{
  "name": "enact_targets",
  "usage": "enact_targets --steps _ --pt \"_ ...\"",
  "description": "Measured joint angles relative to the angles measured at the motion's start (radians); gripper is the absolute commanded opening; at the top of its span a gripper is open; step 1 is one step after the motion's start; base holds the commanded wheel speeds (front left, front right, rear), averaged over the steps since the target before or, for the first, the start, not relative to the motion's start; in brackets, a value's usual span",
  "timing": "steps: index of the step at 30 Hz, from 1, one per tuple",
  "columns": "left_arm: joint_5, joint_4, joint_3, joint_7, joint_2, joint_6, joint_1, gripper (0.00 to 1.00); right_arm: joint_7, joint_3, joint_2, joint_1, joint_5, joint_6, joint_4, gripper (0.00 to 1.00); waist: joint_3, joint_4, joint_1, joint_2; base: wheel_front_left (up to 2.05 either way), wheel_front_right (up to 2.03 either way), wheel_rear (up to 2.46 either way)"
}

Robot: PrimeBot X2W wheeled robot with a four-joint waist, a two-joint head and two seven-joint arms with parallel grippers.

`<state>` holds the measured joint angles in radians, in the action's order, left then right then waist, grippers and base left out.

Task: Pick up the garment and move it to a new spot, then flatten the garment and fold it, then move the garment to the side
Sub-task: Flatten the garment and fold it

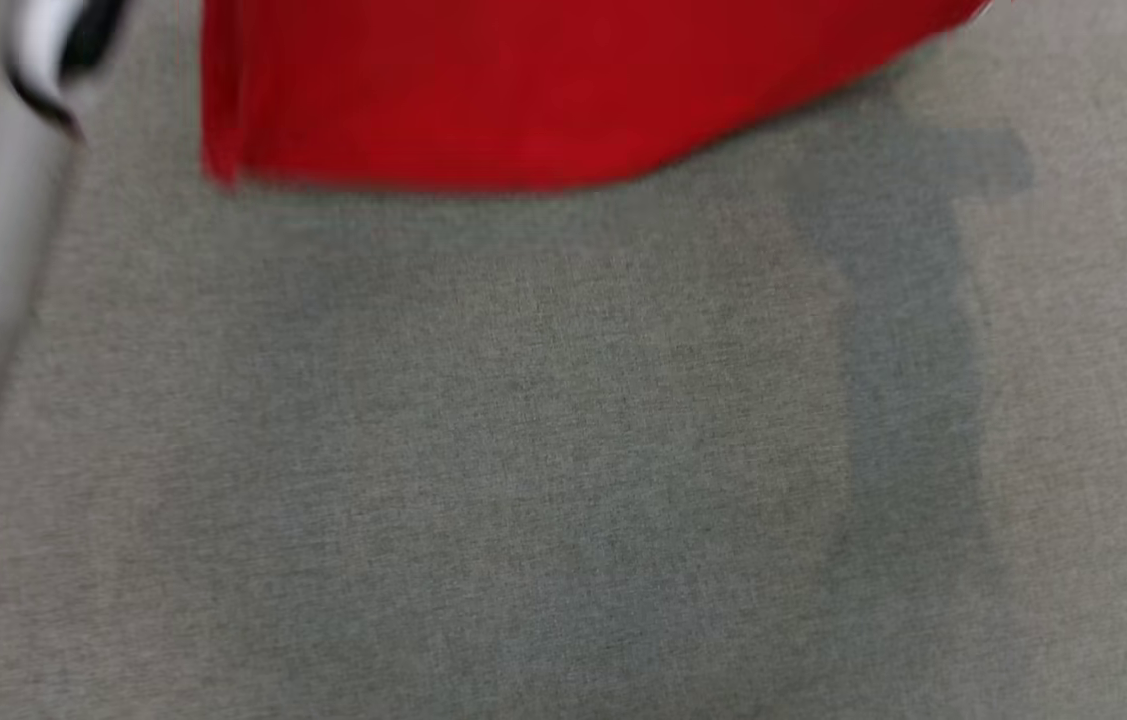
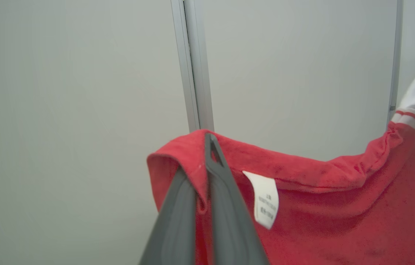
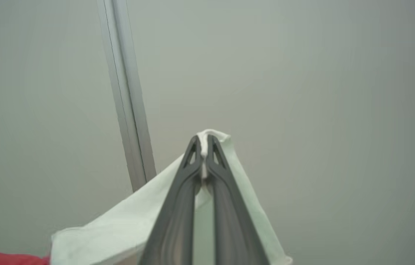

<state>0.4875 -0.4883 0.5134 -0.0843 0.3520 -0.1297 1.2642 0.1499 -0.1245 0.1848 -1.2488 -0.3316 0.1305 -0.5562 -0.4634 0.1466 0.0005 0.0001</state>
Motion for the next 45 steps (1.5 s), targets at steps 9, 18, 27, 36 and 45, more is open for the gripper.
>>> enact_targets --steps 9,18,27,36,45 --pt "0.076 -0.189 0.073 -0.033 -0.006 0.000 0.402 0.00 0.046 -0.014 0.032 -0.419 0.098 0.000 -0.207 0.00 -0.087 0.005 -0.0001 0.0000 0.00 0.00 0.00" --pt "0.167 -0.296 0.202 -0.097 0.006 0.000 0.515 0.00 0.094 0.079 0.017 -0.555 0.096 0.000 -0.323 0.00 -0.122 0.007 -0.0004 0.0000 0.00 0.00 0.00" --pt "0.277 -0.292 0.282 -0.169 0.049 0.000 0.259 0.00 0.111 0.144 -0.003 -0.218 -0.035 0.000 -0.206 0.00 -0.132 -0.004 -0.0004 -0.0001 0.00 0.00 0.00" --pt "0.262 -0.064 0.152 -0.177 0.074 0.052 -0.201 0.00 0.111 0.143 -0.017 0.378 -0.096 0.000 0.123 0.00 -0.050 -0.011 -0.0005 0.0000 0.00 0.00 0.00" --pt "0.189 0.136 0.047 -0.177 0.046 0.117 -0.664 0.00 0.058 0.083 -0.070 0.864 -0.128 0.000 0.352 0.00 0.053 -0.016 -0.0007 0.0000 0.00 0.00 0.00"
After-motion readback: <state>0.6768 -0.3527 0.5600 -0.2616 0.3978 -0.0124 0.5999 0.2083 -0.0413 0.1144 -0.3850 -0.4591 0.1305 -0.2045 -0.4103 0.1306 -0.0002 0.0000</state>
